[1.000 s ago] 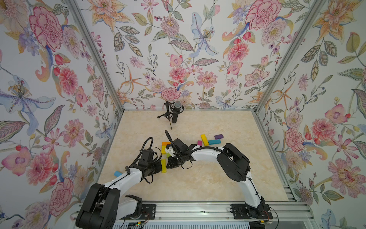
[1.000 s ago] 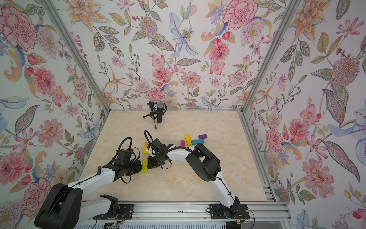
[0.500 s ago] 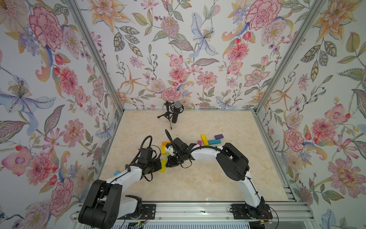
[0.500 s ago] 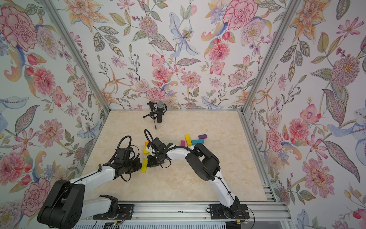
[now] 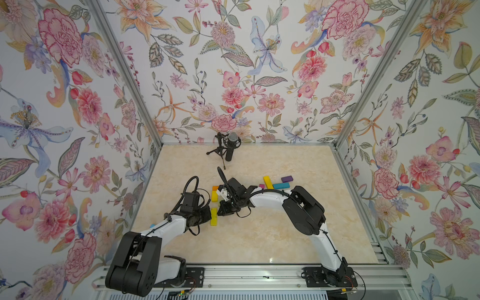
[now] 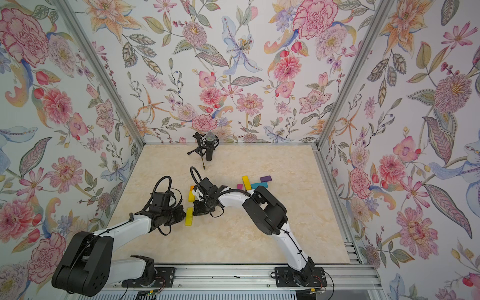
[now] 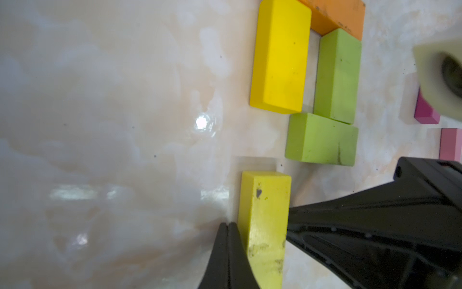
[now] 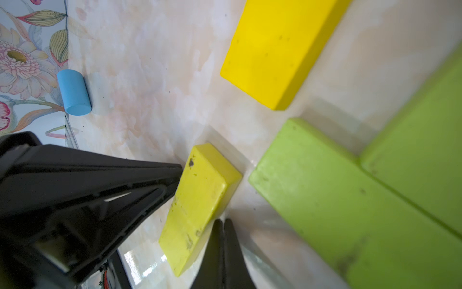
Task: Assemble the letter p with building blocks
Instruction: Adjust the building block at the center of the board, then assemble the building block at the center of the board.
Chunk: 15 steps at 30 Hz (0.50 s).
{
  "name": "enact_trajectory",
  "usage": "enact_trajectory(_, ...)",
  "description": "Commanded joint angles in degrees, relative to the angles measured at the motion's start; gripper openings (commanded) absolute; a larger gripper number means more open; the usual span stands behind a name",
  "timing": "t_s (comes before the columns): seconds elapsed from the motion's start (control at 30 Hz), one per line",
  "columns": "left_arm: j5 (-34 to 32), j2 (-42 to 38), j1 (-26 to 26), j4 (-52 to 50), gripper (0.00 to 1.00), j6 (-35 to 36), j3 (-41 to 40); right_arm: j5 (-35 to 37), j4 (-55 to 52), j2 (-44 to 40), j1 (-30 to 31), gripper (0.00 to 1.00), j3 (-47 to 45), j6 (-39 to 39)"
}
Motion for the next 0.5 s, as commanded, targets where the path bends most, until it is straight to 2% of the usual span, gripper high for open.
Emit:
enact_trajectory(0.0, -1.8, 1.2, 1.1, -2.7, 0.0, 1.5, 1.1, 1.4, -1.5, 1.7, -0.4, 0.0, 0.9, 0.7)
enact_trajectory(0.27, -6.2, -6.4, 3.5, -11.1, 0.0, 2.3, 1.7, 3.7, -1.6, -4.7, -0.1, 0.0, -7.0, 0.2)
enact_trajectory(0.37, -3.2, -9.5, 1.8, -12.1, 0.0, 0.5, 0.5, 3.2, -1.6, -6.7, 0.6, 0.0, -9.6, -0.3)
enact_trajectory(0.47, -4.5, -13.8, -1.7, -14.7, 0.0, -3.1, -1.0, 2.6, -1.6, -7.9, 1.4, 0.0, -10.9, -1.0)
